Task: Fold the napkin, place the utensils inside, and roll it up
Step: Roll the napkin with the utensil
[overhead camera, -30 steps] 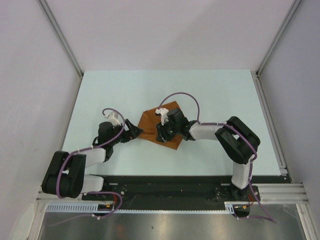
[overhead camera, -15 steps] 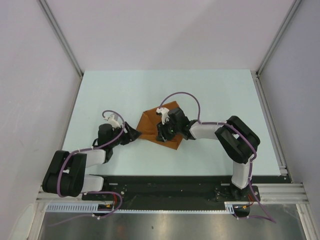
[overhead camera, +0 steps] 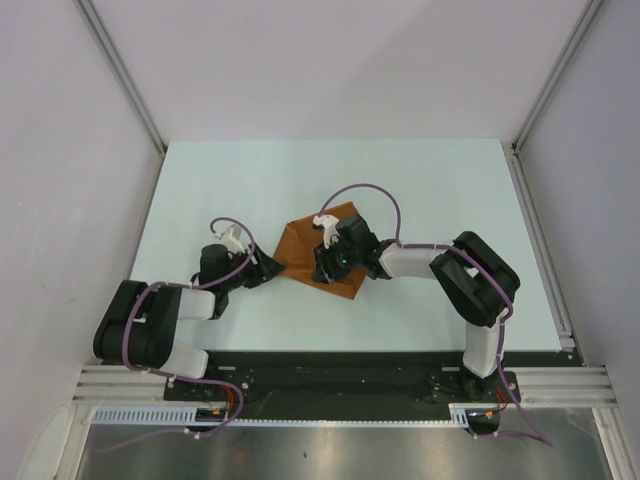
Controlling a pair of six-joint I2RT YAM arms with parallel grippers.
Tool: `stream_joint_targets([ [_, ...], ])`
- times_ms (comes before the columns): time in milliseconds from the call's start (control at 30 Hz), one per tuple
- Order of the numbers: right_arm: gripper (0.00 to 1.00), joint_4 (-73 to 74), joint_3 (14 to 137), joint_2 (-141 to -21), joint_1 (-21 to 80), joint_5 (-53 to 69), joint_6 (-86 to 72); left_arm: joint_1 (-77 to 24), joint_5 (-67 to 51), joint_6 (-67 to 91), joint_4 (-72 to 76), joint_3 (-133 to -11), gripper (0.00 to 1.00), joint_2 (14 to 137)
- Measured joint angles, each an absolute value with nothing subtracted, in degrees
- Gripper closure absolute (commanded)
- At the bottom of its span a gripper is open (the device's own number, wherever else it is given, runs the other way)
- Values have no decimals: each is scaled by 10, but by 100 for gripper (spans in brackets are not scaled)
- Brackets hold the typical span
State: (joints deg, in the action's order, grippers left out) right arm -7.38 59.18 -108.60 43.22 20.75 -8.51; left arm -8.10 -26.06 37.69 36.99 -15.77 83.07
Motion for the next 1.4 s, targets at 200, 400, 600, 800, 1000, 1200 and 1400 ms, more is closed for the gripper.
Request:
stream_joint_targets([
  [200,56,-73,595,-1089,430,212,-88,-81,-261,382,371,-158,63,839],
  [400,55,-72,597,-1090,430,215,-90,-81,-264,387,360,-163,95,851],
  [600,45,-64,602,-1090,430,220,-90,-81,-274,385,321,-194,100,859],
  [800,30,-28,612,-1075,435,206,-88,-83,-272,371,230,-244,100,858],
  [1000,24,30,610,-1017,452,133,-71,-94,-257,351,154,-283,100,860],
  [1200,25,-10,576,-922,554,-15,-10,-109,-249,335,93,-326,100,881],
  [1400,32,-51,562,-933,652,-100,67,-117,-244,327,53,-356,100,893],
])
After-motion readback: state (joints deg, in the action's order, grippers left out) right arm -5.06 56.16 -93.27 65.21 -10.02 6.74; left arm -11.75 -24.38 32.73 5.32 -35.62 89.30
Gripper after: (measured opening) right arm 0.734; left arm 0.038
